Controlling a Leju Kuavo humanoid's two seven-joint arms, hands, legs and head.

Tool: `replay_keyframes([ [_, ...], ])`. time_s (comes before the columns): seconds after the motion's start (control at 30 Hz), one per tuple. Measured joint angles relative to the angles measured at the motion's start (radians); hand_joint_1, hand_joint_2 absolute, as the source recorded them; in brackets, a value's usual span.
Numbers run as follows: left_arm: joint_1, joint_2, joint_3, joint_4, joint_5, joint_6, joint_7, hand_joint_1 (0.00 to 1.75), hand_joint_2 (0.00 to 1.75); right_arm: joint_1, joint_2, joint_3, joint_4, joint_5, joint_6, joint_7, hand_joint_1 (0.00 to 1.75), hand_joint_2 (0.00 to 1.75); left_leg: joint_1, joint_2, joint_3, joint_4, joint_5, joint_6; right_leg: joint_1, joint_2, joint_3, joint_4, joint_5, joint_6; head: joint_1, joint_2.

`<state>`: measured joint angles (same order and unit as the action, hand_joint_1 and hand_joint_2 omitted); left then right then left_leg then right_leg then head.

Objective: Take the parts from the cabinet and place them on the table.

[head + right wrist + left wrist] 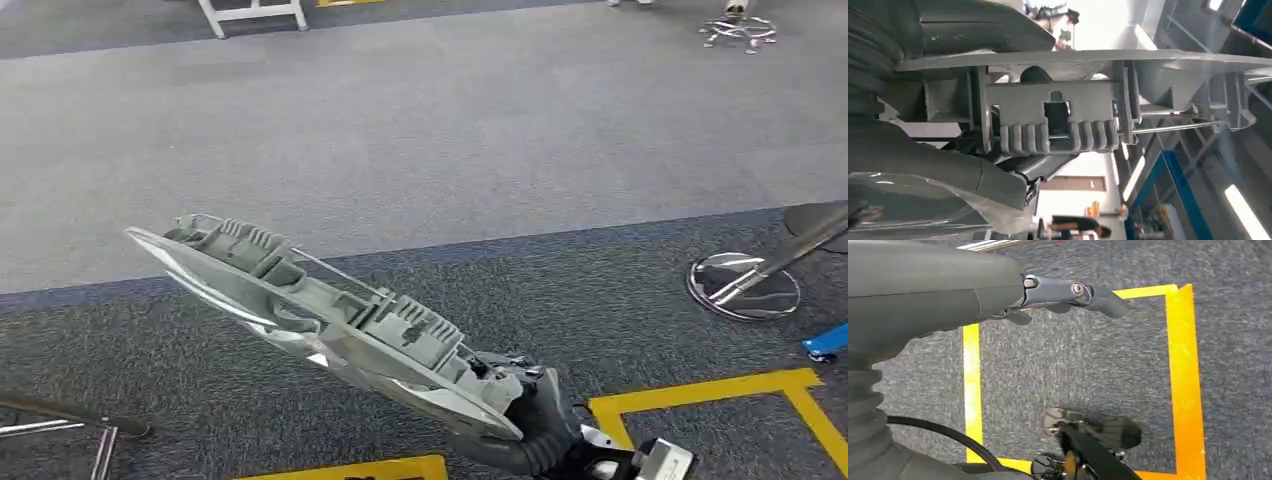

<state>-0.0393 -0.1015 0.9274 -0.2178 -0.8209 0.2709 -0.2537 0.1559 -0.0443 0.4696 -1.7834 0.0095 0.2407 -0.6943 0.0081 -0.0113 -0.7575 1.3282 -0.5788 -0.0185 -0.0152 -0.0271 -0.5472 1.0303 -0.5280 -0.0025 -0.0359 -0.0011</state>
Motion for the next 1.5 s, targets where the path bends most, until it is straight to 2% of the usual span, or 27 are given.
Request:
replay_keyframes([
  [0.07, 0.003, 0.000, 0.000, 0.000, 0.000, 0.002, -0.002, 0.00, 1.75, 0.000, 0.000, 0.000, 0.000, 0.000, 0.000, 0.000, 1.75, 1.75, 0.000, 0.001, 0.032, -0.062, 0.051, 0.005, 0.003, -0.025, 0.005, 0.000, -0.005, 0.000, 0.000, 0.000],
  [0.13, 0.004, 0.001, 0.000, 0.000, -0.001, 0.007, -0.004, 0.00, 1.75, -0.001, 0.000, 0.000, 0.000, -0.001, 0.000, 0.000, 1.75, 1.75, -0.008, 0.033, 0.125, -0.236, 0.135, 0.020, 0.005, -0.048, 0.015, 0.000, -0.012, 0.003, 0.000, 0.000],
  [0.17, 0.003, 0.001, 0.000, 0.000, -0.004, 0.010, -0.007, 0.00, 1.75, -0.002, 0.000, 0.000, 0.000, -0.001, 0.000, 0.000, 1.75, 1.75, -0.020, 0.079, 0.149, -0.277, 0.122, 0.026, 0.006, -0.056, 0.018, -0.002, -0.016, 0.007, 0.001, 0.000],
  [0.2, -0.002, 0.001, 0.000, 0.000, -0.005, 0.012, -0.010, 0.00, 1.75, -0.001, 0.000, 0.000, 0.000, -0.002, -0.001, 0.000, 1.75, 1.75, -0.030, 0.088, 0.151, -0.291, 0.118, 0.034, 0.011, -0.065, 0.016, -0.001, -0.020, 0.014, 0.000, 0.000],
  [0.33, 0.004, 0.004, 0.004, 0.000, -0.005, 0.017, -0.019, 0.00, 1.75, -0.004, 0.000, 0.000, 0.000, -0.003, -0.001, 0.000, 1.75, 1.75, -0.033, 0.045, 0.153, -0.306, 0.122, 0.049, 0.010, -0.103, 0.035, -0.015, -0.026, 0.036, 0.000, 0.000],
  [0.4, 0.005, 0.002, 0.004, 0.000, -0.006, 0.018, -0.023, 0.00, 1.75, -0.004, -0.001, 0.000, -0.002, -0.004, -0.003, 0.000, 1.75, 1.75, -0.021, 0.026, 0.169, -0.321, 0.129, 0.057, 0.005, -0.013, 0.000, 0.056, -0.069, 0.037, 0.006, 0.000],
  [0.43, 0.003, 0.002, 0.005, 0.000, -0.006, 0.019, -0.024, 0.00, 1.75, -0.003, -0.002, -0.001, -0.003, -0.007, -0.003, -0.002, 1.75, 1.75, -0.018, 0.014, 0.168, -0.320, 0.129, 0.060, 0.004, 0.009, -0.040, 0.132, -0.101, 0.038, 0.011, 0.000],
  [0.5, -0.001, 0.001, 0.006, 0.000, -0.007, 0.019, -0.025, 0.00, 1.75, 0.000, -0.002, -0.001, -0.002, -0.007, -0.005, -0.001, 1.75, 1.75, -0.018, -0.011, 0.169, -0.320, 0.127, 0.062, 0.004, 0.025, -0.130, 0.283, -0.147, 0.043, 0.011, 0.000],
  [0.53, -0.001, 0.000, 0.006, 0.000, -0.008, 0.019, -0.025, 0.00, 1.75, 0.003, -0.003, -0.001, -0.002, -0.007, -0.007, 0.000, 1.75, 1.75, -0.018, -0.025, 0.171, -0.319, 0.127, 0.063, 0.004, 0.025, -0.151, 0.304, -0.140, 0.045, 0.014, 0.000],
  [0.57, -0.001, -0.001, 0.006, 0.000, -0.011, 0.019, -0.025, 0.00, 1.75, 0.004, -0.005, -0.001, -0.002, -0.007, -0.011, 0.000, 1.75, 1.75, -0.017, -0.038, 0.173, -0.318, 0.126, 0.062, 0.003, 0.025, -0.153, 0.286, -0.112, 0.046, 0.014, 0.000],
  [0.63, 0.000, -0.004, 0.006, 0.000, -0.021, 0.021, -0.025, 0.00, 1.75, 0.008, -0.009, -0.001, -0.005, -0.011, -0.016, 0.000, 1.75, 1.75, -0.011, -0.069, 0.177, -0.313, 0.120, 0.054, 0.000, 0.037, -0.096, 0.137, -0.006, 0.049, 0.014, 0.000],
  [0.67, -0.001, -0.006, 0.006, 0.000, -0.026, 0.024, -0.025, 0.00, 1.75, 0.012, -0.011, -0.003, -0.011, -0.015, -0.018, 0.000, 1.75, 1.75, -0.008, -0.082, 0.176, -0.306, 0.114, 0.048, -0.007, 0.069, -0.060, 0.051, 0.036, 0.054, 0.015, 0.000],
  [0.7, -0.003, -0.006, 0.006, 0.000, -0.029, 0.028, -0.025, 0.00, 1.75, 0.016, -0.016, -0.006, -0.014, -0.019, -0.019, 0.000, 1.75, 1.75, -0.013, -0.094, 0.170, -0.293, 0.107, 0.039, -0.012, 0.120, -0.049, 0.022, 0.020, 0.056, 0.017, 0.000],
  [0.83, 0.002, -0.010, 0.006, 0.000, -0.042, 0.037, -0.025, 0.00, 1.75, 0.033, -0.028, -0.020, -0.036, -0.027, -0.023, 0.000, 1.75, 1.75, -0.004, -0.134, 0.154, -0.289, 0.111, 0.025, -0.006, 0.088, -0.032, 0.014, 0.018, 0.024, 0.017, 0.000],
  [0.9, 0.001, -0.013, 0.006, 0.000, -0.044, 0.039, -0.025, 0.00, 1.75, 0.040, -0.030, -0.026, -0.048, -0.031, -0.025, -0.001, 1.75, 1.75, -0.011, -0.043, 0.138, -0.244, 0.080, 0.017, -0.007, 0.060, -0.023, 0.007, 0.017, 0.009, 0.008, 0.000],
  [0.93, -0.003, -0.016, 0.006, 0.000, -0.045, 0.040, -0.025, 0.00, 1.75, 0.044, -0.031, -0.028, -0.054, -0.033, -0.025, -0.001, 1.75, 1.75, -0.009, -0.015, 0.106, -0.176, 0.041, 0.012, -0.005, 0.044, -0.021, 0.006, 0.015, 0.006, 0.008, 0.000],
  [1.0, -0.007, -0.019, 0.006, 0.000, -0.046, 0.040, -0.025, 0.00, 1.75, 0.047, -0.034, -0.033, -0.059, -0.034, -0.025, -0.002, 1.75, 1.75, -0.006, 0.000, 0.026, -0.013, -0.028, 0.009, -0.001, 0.011, -0.019, 0.006, 0.011, 0.001, 0.008, 0.000],
  [1.03, -0.008, -0.021, 0.006, 0.000, -0.047, 0.040, -0.025, 0.00, 1.75, 0.050, -0.034, -0.035, -0.059, -0.034, -0.025, -0.001, 1.75, 1.75, -0.004, 0.001, 0.004, 0.029, -0.034, 0.008, 0.001, -0.004, -0.018, 0.006, 0.009, 0.000, 0.008, 0.000],
  [1.07, -0.007, -0.021, 0.006, 0.000, -0.047, 0.040, -0.025, 0.00, 1.75, 0.052, -0.036, -0.035, -0.059, -0.034, -0.025, -0.001, 1.75, 1.75, -0.004, 0.001, 0.006, 0.024, -0.020, 0.009, 0.001, -0.014, -0.016, 0.006, 0.007, 0.000, 0.008, 0.000],
  [1.13, -0.003, -0.021, 0.006, 0.000, -0.046, 0.040, -0.025, 0.00, 1.75, 0.055, -0.039, -0.038, -0.064, -0.034, -0.025, -0.001, 1.75, 1.75, -0.005, 0.011, 0.080, -0.121, 0.068, 0.018, 0.004, -0.040, -0.006, 0.006, 0.000, 0.002, 0.008, 0.000],
  [1.17, -0.003, -0.021, 0.006, 0.000, -0.046, 0.040, -0.025, 0.00, 1.75, 0.054, -0.040, -0.040, -0.068, -0.034, -0.025, -0.001, 1.75, 1.75, -0.010, 0.040, 0.131, -0.219, 0.111, 0.027, 0.004, -0.052, 0.000, 0.005, -0.004, 0.003, 0.008, 0.000],
  [1.2, -0.005, -0.021, 0.006, 0.000, -0.046, 0.041, -0.025, 0.00, 1.75, 0.054, -0.040, -0.041, -0.070, -0.034, -0.025, -0.001, 1.75, 1.75, -0.022, 0.088, 0.162, -0.273, 0.105, 0.032, 0.006, -0.063, 0.005, 0.004, -0.007, 0.007, 0.009, 0.000],
  [1.23, -0.008, -0.021, 0.006, 0.000, -0.046, 0.041, -0.025, 0.00, 1.75, 0.055, -0.040, -0.043, -0.070, -0.034, -0.026, -0.002, 1.75, 1.75, -0.030, 0.093, 0.163, -0.287, 0.101, 0.036, 0.012, -0.070, 0.005, 0.006, -0.011, 0.013, 0.008, 0.000],
  [1.33, -0.006, -0.020, 0.006, 0.000, -0.050, 0.044, -0.020, 0.00, 1.75, 0.055, -0.042, -0.045, -0.071, -0.031, -0.027, -0.001, 1.75, 1.75, -0.034, 0.057, 0.158, -0.289, 0.103, 0.046, 0.008, -0.102, 0.016, -0.005, -0.013, 0.028, 0.010, 0.000],
  [1.37, -0.005, -0.021, 0.006, 0.000, -0.050, 0.044, -0.017, 0.00, 1.75, 0.056, -0.042, -0.045, -0.074, -0.030, -0.028, 0.000, 1.75, 1.75, -0.023, 0.044, 0.174, -0.309, 0.114, 0.055, 0.009, -0.100, 0.014, -0.003, -0.023, 0.037, 0.008, 0.000],
  [1.43, -0.005, -0.022, 0.006, 0.001, -0.052, 0.044, -0.013, 0.00, 1.75, 0.055, -0.045, -0.045, -0.076, -0.029, -0.029, -0.001, 1.75, 1.75, -0.018, 0.026, 0.180, -0.317, 0.118, 0.063, 0.003, 0.002, -0.020, 0.076, -0.063, 0.040, 0.016, 0.000],
  [1.5, -0.010, -0.021, 0.006, 0.001, -0.053, 0.043, -0.013, 0.00, 1.75, 0.057, -0.052, -0.045, -0.077, -0.031, -0.027, -0.002, 1.75, 1.75, -0.017, 0.000, 0.179, -0.316, 0.116, 0.066, 0.003, 0.025, -0.109, 0.240, -0.128, 0.046, 0.022, 0.000],
])
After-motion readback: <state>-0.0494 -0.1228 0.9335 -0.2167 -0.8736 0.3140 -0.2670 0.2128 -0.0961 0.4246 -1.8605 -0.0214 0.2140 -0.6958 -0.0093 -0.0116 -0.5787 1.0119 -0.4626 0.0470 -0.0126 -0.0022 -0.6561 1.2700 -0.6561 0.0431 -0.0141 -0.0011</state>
